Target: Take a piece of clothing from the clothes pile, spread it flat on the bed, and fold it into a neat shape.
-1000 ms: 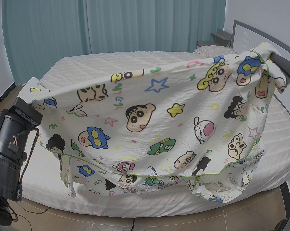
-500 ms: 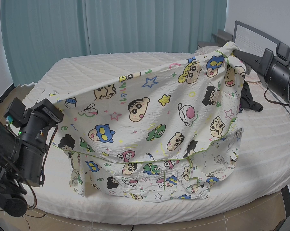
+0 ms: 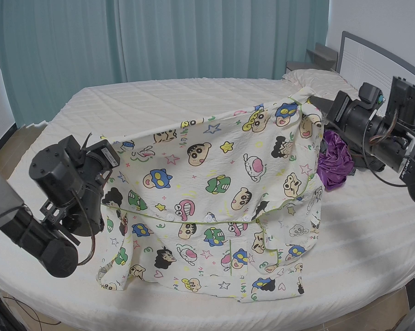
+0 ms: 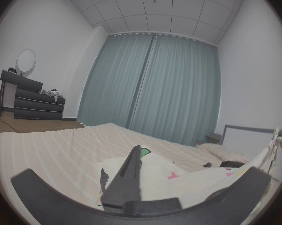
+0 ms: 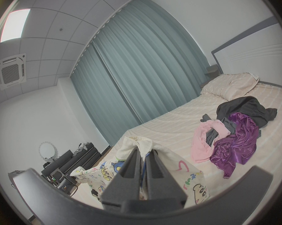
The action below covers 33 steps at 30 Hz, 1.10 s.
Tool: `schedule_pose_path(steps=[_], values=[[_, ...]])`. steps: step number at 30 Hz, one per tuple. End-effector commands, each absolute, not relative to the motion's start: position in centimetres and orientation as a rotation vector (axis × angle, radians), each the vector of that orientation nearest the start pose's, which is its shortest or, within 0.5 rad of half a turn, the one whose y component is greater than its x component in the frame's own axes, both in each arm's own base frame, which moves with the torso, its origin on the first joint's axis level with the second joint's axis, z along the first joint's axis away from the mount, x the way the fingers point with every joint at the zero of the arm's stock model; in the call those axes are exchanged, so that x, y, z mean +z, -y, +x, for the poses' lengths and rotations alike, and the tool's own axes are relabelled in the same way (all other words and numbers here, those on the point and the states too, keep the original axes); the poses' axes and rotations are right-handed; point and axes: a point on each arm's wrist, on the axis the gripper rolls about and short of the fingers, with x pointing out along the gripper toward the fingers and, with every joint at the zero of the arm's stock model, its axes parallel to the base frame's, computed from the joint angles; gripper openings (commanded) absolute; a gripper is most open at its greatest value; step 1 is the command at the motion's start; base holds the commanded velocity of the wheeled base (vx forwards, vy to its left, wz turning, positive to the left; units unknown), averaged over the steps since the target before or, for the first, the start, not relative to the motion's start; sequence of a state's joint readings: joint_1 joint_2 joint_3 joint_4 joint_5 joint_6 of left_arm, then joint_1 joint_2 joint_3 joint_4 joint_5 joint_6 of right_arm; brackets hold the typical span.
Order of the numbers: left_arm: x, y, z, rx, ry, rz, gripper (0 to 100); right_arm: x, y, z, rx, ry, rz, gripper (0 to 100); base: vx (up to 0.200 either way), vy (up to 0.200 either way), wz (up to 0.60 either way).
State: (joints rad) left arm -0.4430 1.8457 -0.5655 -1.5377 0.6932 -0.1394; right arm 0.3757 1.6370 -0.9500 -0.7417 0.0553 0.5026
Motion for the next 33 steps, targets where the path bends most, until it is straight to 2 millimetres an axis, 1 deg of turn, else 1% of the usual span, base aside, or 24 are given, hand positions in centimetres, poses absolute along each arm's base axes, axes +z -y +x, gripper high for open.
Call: schedule_pose_path(steps=[1, 2, 4, 7, 9, 10, 11, 12, 13, 14, 18, 20, 23, 24, 26, 27, 28, 29, 31, 33], values=[[11.6, 11.0, 32.1, 0.314, 0.127, -0.2, 0, 20.3, -12.7, 32.0, 0.387, -0.169, 0.491, 0, 0.0, 0.0, 0.0], [11.6, 11.0, 32.1, 0.314, 0.127, -0.2, 0, 20.3, -12.7, 32.0, 0.387, -0.169, 0.491, 0, 0.0, 0.0, 0.0], [9.9, 10.7, 33.9, 0.342, 0.106, -0.185, 0, 18.6, -13.2, 33.4, 0.376, -0.192, 0.488, 0, 0.0, 0.0, 0.0], [8.0, 10.5, 35.4, 0.362, 0.064, -0.16, 0, 16.9, -13.9, 35.0, 0.346, -0.209, 0.498, 0, 0.0, 0.0, 0.0], [7.2, 10.5, 36.4, 0.369, 0.052, -0.152, 0, 16.0, -14.5, 36.1, 0.327, -0.217, 0.509, 0, 0.0, 0.0, 0.0], [7.1, 10.5, 36.6, 0.37, 0.051, -0.153, 0, 15.8, -14.6, 36.4, 0.324, -0.217, 0.512, 0, 0.0, 0.0, 0.0], [6.5, 10.6, 37.3, 0.372, 0.046, -0.149, 0, 15.1, -14.9, 37.2, 0.314, -0.226, 0.519, 0, 0.0, 0.0, 0.0], [6.2, 10.7, 37.8, 0.371, 0.046, -0.149, 100, 14.7, -15.2, 37.7, 0.312, -0.233, 0.517, 0, 0.0, 0.0, 0.0], [6.2, 10.7, 37.8, 0.371, 0.046, -0.149, 100, 14.6, -15.2, 37.8, 0.312, -0.234, 0.516, 100, 0.0, 0.0, 0.0], [5.8, 10.9, 39.0, 0.372, 0.052, -0.153, 100, 14.0, -15.6, 38.9, 0.31, -0.233, 0.52, 100, 0.0, 0.0, 0.0], [5.0, 10.9, 41.6, 0.393, 0.073, -0.165, 100, 12.5, -16.6, 41.4, 0.279, -0.219, 0.548, 100, 0.0, 0.0, 0.0], [4.5, 10.5, 42.5, 0.411, 0.065, -0.159, 100, 12.0, -17.0, 42.7, 0.233, -0.192, 0.572, 100, 0.0, 0.0, 0.0], [4.6, 9.3, 43.2, 0.441, 0.069, -0.159, 100, 11.6, -16.8, 44.1, 0.161, -0.15, 0.602, 100, 0.0, 0.0, 0.0], [4.6, 9.1, 43.3, 0.446, 0.071, -0.16, 100, 11.5, -16.7, 44.1, 0.155, -0.148, 0.604, 100, 0.0, 0.0, 0.0], [5.0, 7.6, 43.9, 0.481, 0.08, -0.159, 100, 11.7, -15.7, 44.6, 0.123, -0.132, 0.622, 100, 0.0, 0.0, 0.0], [5.0, 7.6, 43.9, 0.481, 0.08, -0.159, 100, 11.7, -15.7, 44.6, 0.123, -0.132, 0.622, 100, 0.0, 0.0, 0.0], [5.2, 6.5, 44.4, 0.509, 0.068, -0.146, 100, 11.6, -15.2, 44.5, 0.11, -0.141, 0.63, 100, 0.0, 0.0, 0.0], [5.2, 6.0, 44.6, 0.516, 0.057, -0.141, 100, 11.4, -15.1, 44.4, 0.102, -0.15, 0.629, 100, 0.0, 0.0, 0.0], [5.1, 5.4, 44.8, 0.525, 0.015, -0.122, 100, 10.9, -14.6, 44.0, 0.089, -0.172, 0.622, 100, 0.0, 0.0, 0.0], [5.3, 5.3, 45.0, 0.518, 0.002, -0.116, 100, 10.8, -14.5, 43.6, 0.09, -0.189, 0.617, 100, 0.0, 0.0, 0.0]])
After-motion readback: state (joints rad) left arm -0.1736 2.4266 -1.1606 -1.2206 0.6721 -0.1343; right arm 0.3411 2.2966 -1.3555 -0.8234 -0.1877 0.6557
